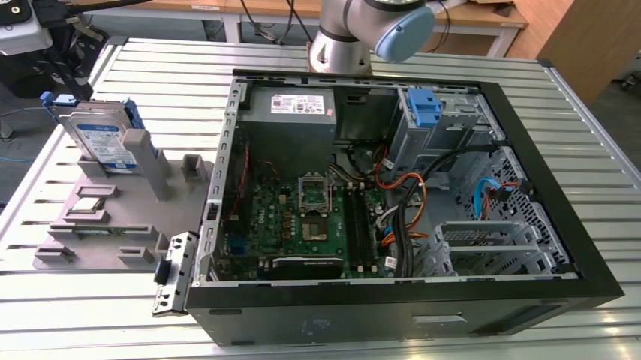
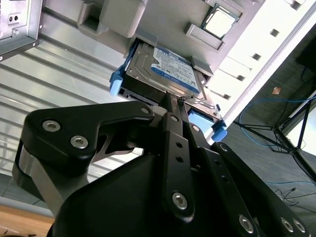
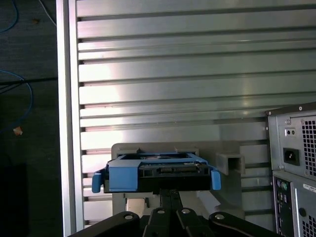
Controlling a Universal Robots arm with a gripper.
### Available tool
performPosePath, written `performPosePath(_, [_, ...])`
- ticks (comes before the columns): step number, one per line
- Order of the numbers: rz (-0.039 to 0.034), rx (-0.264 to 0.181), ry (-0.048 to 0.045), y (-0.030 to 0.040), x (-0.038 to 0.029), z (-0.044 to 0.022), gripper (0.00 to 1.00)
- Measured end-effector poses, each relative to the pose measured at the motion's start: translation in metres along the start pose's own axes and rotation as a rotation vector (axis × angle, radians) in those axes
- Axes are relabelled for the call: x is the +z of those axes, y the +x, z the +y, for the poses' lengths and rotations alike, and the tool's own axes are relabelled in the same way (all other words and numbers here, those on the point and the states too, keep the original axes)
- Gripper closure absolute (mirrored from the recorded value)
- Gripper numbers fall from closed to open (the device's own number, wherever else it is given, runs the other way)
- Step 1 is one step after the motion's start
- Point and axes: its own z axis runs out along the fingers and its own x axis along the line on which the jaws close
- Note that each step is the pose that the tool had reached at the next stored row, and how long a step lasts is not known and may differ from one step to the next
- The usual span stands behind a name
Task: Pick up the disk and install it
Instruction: 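Pick up the disk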
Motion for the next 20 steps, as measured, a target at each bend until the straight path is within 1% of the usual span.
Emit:
performPosePath(2, [0.0003,-0.004,-0.0001,0.0006,0.0,0.0,0.9])
performPosePath(4, [0.0023,-0.034,-0.0003,0.0007,0.0,0.0,0.9])
performPosePath(5, [0.0026,-0.042,-0.0003,0.0007,0.0,0.0,0.9])
performPosePath(20, [0.0031,-0.048,-0.0004,0.0006,0.0001,0.0,0.9])
